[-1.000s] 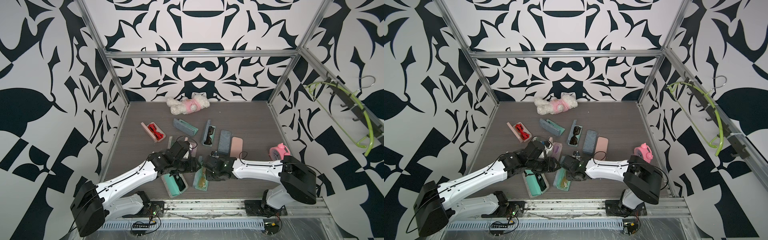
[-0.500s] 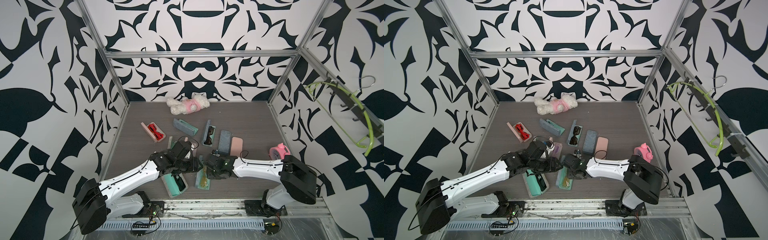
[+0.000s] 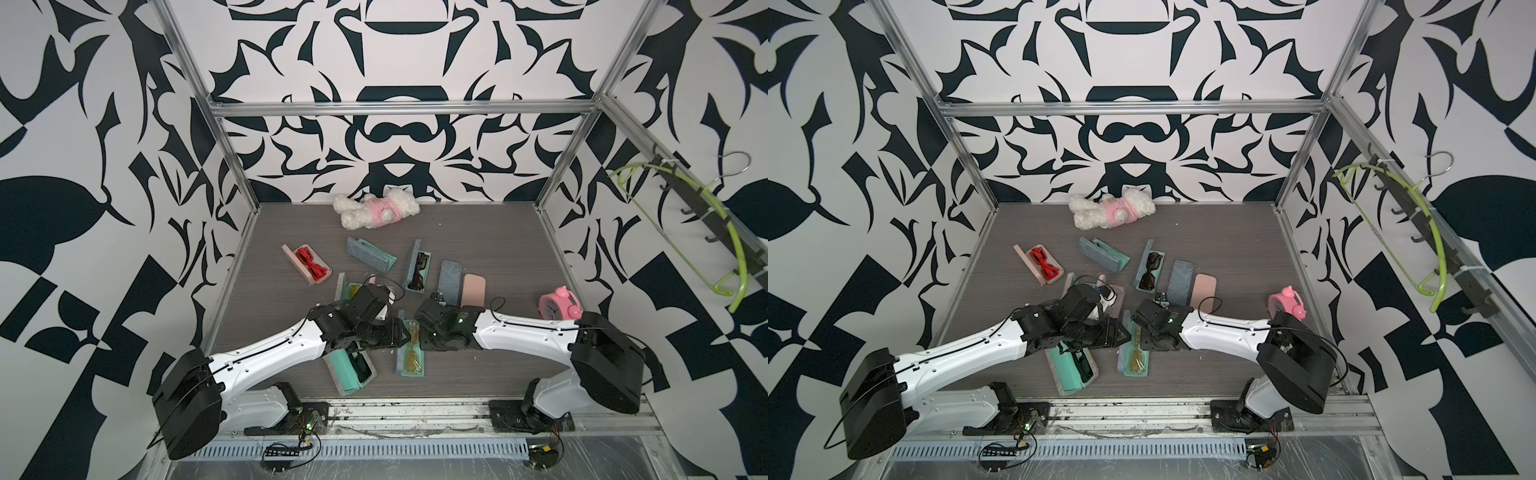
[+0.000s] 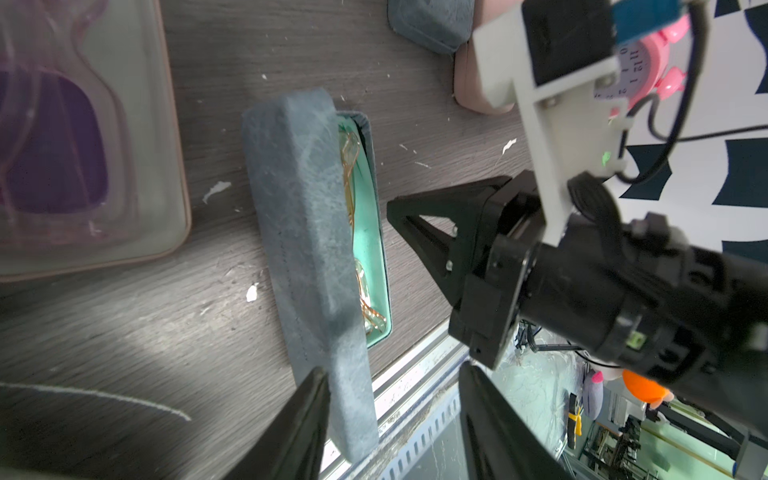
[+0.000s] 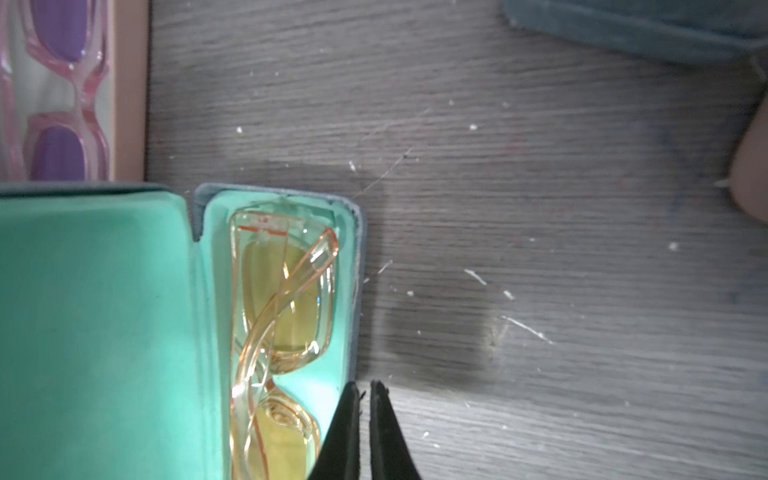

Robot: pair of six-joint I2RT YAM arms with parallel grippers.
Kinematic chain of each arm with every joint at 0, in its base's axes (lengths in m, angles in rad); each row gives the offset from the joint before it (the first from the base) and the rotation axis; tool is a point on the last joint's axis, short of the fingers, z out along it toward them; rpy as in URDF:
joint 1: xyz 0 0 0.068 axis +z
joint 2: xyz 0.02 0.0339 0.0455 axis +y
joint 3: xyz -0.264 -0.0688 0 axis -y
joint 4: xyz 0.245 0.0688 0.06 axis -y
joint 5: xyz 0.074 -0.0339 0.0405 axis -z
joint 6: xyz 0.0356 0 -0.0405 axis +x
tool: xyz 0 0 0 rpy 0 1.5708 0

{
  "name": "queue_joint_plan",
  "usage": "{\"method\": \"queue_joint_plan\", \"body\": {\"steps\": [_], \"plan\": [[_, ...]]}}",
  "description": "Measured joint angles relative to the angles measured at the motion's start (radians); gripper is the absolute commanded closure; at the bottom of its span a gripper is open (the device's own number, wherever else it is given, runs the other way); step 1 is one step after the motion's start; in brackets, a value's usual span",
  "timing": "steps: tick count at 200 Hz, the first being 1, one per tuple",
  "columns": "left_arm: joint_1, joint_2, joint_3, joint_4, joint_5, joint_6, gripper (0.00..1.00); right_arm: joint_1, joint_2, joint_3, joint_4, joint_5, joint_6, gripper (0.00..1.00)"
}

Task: Close the glasses case
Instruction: Close the glasses case at the center of the board.

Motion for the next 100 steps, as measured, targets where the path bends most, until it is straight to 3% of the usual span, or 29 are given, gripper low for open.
{"method": "queue_joint_plan", "body": {"steps": [44,100], "plan": [[-0.003,-0.006,-0.001,0.003,0.001,-0.012,0.44,0.0,-0.04,-0.049,0.036,-0.022,-0.002,0.69],[-0.003,-0.016,-0.002,0.001,0.0,-0.014,0.44,0.0,-0.054,-0.084,0.125,-0.087,0.011,0.7]]}}
